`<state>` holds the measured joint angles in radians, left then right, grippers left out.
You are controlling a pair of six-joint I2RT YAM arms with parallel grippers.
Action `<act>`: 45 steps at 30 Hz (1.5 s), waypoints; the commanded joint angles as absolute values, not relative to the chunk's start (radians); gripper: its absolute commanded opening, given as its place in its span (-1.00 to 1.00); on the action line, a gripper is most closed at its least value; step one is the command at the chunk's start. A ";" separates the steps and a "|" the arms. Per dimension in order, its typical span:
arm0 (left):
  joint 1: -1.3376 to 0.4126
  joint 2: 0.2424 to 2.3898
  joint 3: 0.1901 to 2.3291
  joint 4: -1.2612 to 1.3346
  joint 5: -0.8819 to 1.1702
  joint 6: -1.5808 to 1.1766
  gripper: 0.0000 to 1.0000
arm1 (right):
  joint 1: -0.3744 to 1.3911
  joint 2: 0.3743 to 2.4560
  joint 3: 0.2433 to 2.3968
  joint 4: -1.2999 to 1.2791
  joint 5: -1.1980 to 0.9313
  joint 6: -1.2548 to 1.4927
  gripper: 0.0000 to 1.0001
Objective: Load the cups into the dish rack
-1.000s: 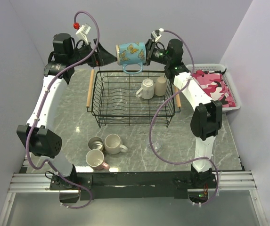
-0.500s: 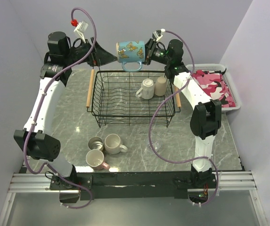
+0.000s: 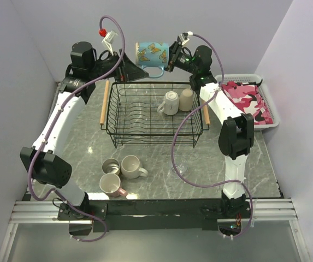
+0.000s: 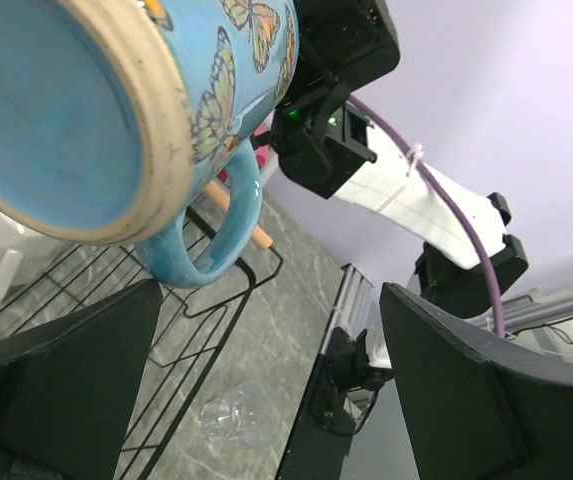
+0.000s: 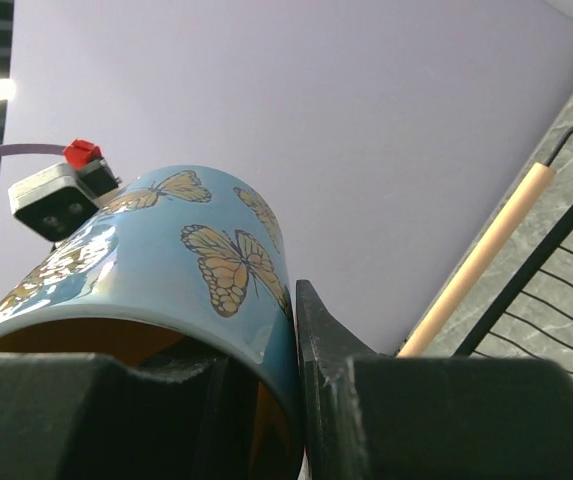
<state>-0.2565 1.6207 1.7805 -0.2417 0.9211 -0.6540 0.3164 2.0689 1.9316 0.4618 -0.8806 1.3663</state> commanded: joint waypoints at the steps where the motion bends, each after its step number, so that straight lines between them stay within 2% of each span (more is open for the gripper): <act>1: -0.279 1.660 1.827 -0.123 0.890 -0.718 0.96 | 0.339 2.048 1.997 0.612 -0.850 1.425 -1.00; 19: -0.365 1.781 1.907 0.023 0.816 -0.880 0.98 | 0.357 2.054 1.974 0.615 -0.851 1.420 -1.00; 25: -0.365 1.805 1.963 0.054 0.807 -0.949 0.81 | 0.365 2.054 1.953 0.614 -0.857 1.416 -1.00; 27: -0.364 1.810 1.977 0.060 0.802 -0.959 0.58 | 0.368 2.057 1.951 0.615 -0.856 1.416 -1.00; 28: -0.364 1.810 1.977 0.066 0.796 -0.968 0.31 | 0.370 2.059 1.953 0.615 -0.857 1.416 -1.00; 29: -0.364 1.810 1.974 0.075 0.799 -0.980 0.19 | 0.370 2.060 1.954 0.615 -0.857 1.417 -1.00; 32: -0.362 1.806 1.951 0.127 0.821 -1.032 -0.08 | 0.371 2.071 1.962 0.617 -0.856 1.422 -1.00; 39: -0.354 1.802 1.945 0.137 0.844 -1.028 -0.54 | 0.376 2.080 1.951 0.632 -0.867 1.443 -1.00; 40: -0.351 1.802 1.947 0.133 0.847 -1.026 -0.69 | 0.376 2.076 1.950 0.634 -0.871 1.445 -1.00; 42: -0.335 1.802 1.947 0.138 0.857 -1.019 -0.85 | 0.374 2.071 1.939 0.618 -0.890 1.433 -0.99; 43: -0.327 1.801 1.947 0.137 0.861 -1.014 -0.97 | 0.371 2.060 1.931 0.614 -0.894 1.428 -0.80; 45: -0.304 1.798 1.954 0.135 0.873 -1.009 -0.98 | 0.365 2.046 1.898 0.601 -0.899 1.414 -0.66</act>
